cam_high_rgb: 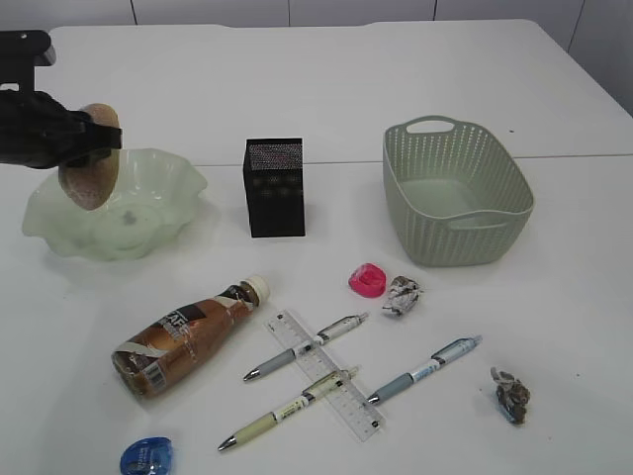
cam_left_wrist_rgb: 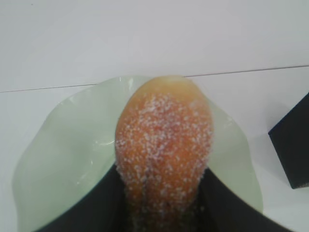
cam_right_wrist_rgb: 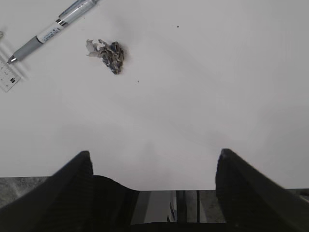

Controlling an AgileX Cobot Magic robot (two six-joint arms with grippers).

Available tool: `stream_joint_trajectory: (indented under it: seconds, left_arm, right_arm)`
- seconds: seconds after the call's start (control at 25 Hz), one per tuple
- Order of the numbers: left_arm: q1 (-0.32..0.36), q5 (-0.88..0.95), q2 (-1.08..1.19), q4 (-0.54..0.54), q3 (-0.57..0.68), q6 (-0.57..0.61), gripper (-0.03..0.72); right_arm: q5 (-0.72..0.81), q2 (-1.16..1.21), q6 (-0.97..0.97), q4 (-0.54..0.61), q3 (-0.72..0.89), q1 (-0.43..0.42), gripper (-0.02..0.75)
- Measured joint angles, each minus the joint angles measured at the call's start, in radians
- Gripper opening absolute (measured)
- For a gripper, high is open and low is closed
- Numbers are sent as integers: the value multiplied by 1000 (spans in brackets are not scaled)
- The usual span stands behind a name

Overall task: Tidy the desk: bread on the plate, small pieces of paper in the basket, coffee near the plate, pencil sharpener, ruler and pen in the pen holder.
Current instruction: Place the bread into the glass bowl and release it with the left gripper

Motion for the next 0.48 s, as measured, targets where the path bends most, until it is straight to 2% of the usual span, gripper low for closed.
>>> stream_joint_trajectory:
  seconds: [0.48]
  left_arm:
    - [0, -10, 189, 59, -168, 0, 241]
  right_arm:
    - [0, 0, 0, 0, 0, 0, 577]
